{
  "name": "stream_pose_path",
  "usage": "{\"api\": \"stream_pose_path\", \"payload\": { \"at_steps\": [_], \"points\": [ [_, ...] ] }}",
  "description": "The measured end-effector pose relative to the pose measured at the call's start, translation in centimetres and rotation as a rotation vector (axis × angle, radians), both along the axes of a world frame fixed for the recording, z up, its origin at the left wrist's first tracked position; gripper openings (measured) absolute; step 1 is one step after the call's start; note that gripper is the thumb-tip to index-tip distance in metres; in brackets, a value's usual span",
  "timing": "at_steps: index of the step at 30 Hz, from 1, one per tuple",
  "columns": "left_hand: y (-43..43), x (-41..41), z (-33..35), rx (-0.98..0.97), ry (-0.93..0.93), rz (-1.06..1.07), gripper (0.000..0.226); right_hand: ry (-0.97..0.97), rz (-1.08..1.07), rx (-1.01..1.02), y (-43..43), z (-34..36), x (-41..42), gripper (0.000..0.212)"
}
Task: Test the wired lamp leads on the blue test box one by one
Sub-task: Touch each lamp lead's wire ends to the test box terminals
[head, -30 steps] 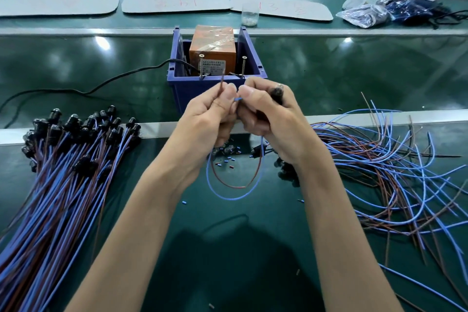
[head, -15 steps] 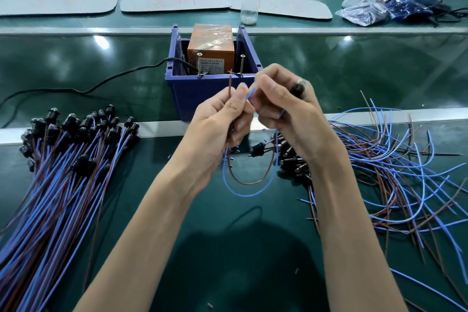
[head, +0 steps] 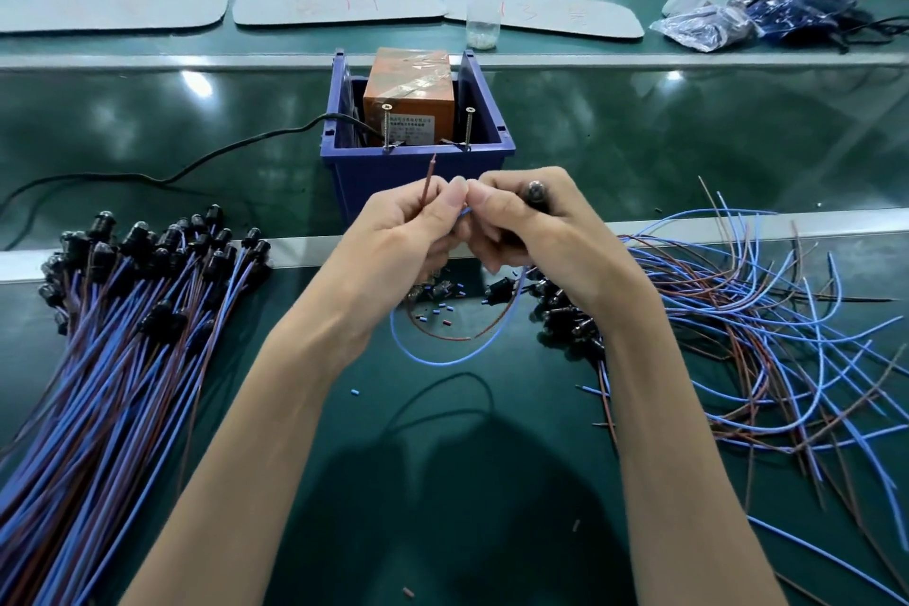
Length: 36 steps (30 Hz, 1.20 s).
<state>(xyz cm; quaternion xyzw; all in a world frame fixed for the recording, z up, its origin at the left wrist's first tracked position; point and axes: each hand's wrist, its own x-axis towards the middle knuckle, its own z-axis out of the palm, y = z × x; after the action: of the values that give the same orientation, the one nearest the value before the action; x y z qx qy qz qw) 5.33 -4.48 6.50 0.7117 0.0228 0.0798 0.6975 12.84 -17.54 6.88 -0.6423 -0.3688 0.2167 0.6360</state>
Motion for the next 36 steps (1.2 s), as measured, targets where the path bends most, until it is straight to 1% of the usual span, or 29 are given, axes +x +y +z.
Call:
{"api": "stream_pose_path", "payload": {
  "at_steps": [2,5,7,9,11,15,23,26,28,30,32,33,34,36],
  "points": [
    [0.0,0.0,-0.1,-0.033,-0.024,-0.010,0.032,0.001,0.009,0.032,0.3,-0.1,-0.2,0.038],
    [-0.3,0.2,-0.2,-0.187,-0.114,-0.014,0.031,0.049,0.034,0.160,1.0,-0.4,-0.4,0.034],
    [-0.3,0.3,-0.3,-0.276,-0.149,-0.004,0.031,0.056,0.054,0.198,1.5,-0.8,-0.4,0.035],
    [-0.2,0.4,-0.6,-0.324,-0.156,0.017,0.030,0.079,0.068,0.228,1.9,-1.1,-0.4,0.038],
    [-0.1,0.5,-0.8,-0.354,-0.146,0.035,0.025,0.106,0.086,0.258,2.1,-1.5,-0.2,0.040],
    [-0.2,0.6,-0.9,-0.370,-0.136,0.023,0.028,0.179,0.140,0.332,2.2,-2.1,-0.1,0.037],
    [-0.5,0.5,-0.6,-0.472,-0.114,0.015,0.029,0.204,0.143,0.363,2.2,-2.2,-0.1,0.033],
    [-0.4,0.4,-0.2,-0.449,-0.109,0.024,0.027,0.245,0.178,0.411,2.4,-2.1,-0.3,0.030],
    [-0.6,0.2,0.0,-0.422,-0.114,0.029,0.026,0.299,0.205,0.465,2.5,-2.1,-0.6,0.033],
    [-0.7,0.1,0.2,-0.437,-0.119,0.037,0.027,0.372,0.203,0.534,2.6,-2.0,-0.8,0.037],
    [-0.5,0.1,0.5,-0.509,-0.122,0.033,0.032,0.391,0.138,0.550,2.5,-1.7,-0.6,0.033],
    [-0.4,0.1,0.7,-0.505,-0.127,0.032,0.034,0.343,0.071,0.497,2.3,-1.5,-0.3,0.030],
    [-0.2,0.0,0.8,-0.441,-0.132,0.051,0.036,0.265,0.007,0.410,2.1,-1.3,-0.2,0.028],
    [0.0,0.0,0.8,-0.180,-0.148,0.142,0.038,0.135,-0.041,0.266,1.9,-1.0,-0.1,0.030]
  ]
}}
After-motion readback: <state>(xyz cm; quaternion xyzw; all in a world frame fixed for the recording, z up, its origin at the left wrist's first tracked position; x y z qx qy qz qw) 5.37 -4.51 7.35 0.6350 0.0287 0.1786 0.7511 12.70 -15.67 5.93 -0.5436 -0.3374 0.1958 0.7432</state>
